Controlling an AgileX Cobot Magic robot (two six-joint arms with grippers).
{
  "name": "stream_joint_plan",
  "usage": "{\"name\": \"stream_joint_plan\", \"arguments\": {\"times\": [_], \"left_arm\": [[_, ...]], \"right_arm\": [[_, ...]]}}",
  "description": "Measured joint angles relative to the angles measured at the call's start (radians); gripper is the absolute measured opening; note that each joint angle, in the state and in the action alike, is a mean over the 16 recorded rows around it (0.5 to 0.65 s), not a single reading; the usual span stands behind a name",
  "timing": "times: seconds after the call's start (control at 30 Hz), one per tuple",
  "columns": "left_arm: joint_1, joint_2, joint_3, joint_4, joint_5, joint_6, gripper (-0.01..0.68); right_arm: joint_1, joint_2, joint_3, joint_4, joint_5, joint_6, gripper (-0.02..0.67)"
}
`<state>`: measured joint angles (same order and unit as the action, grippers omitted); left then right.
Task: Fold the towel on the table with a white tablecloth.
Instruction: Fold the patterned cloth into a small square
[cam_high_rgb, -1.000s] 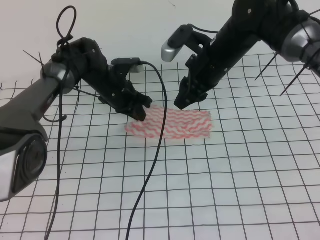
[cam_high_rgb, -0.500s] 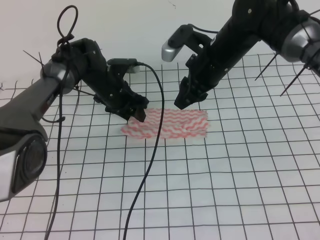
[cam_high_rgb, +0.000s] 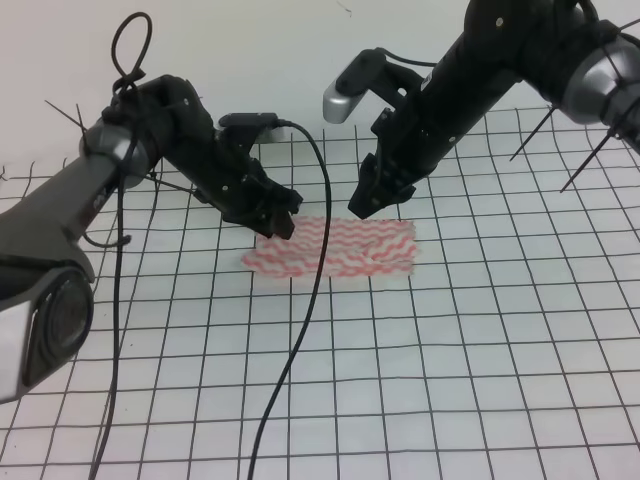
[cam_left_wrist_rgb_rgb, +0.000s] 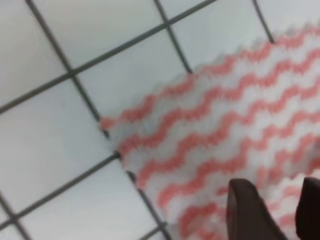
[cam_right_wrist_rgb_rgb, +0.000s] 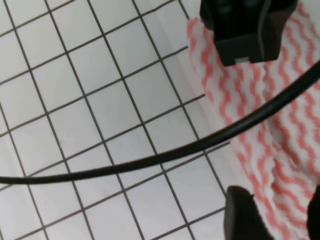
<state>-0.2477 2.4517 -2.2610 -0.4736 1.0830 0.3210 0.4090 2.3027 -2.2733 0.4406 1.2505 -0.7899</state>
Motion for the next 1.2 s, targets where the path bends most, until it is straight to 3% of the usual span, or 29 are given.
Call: {"name": "stream_joint_plan", "arguments": {"times": [0.17, 0.67, 0.77, 1.2], "left_arm": [[0.0, 0.01, 0.0, 0.0, 0.014, 0.002, 0.192], [0.0, 0.021, 0.0, -0.02, 0.008, 0.047, 0.025], [0.0, 0.019, 0.0, -0.015, -0.004, 0.052, 0.041], [0.0, 0.028, 0.0, 0.037, -0.053, 0.034, 0.229]], "right_arm": [[0.0, 0.001, 0.0, 0.0, -0.004, 0.001, 0.28], [0.0, -0.002, 0.0, 0.004, 0.008, 0.011, 0.28], [0.0, -0.002, 0.0, 0.005, 0.008, 0.013, 0.28], [0.001, 0.007, 0.0, 0.003, -0.027, 0.016, 0.28]]}}
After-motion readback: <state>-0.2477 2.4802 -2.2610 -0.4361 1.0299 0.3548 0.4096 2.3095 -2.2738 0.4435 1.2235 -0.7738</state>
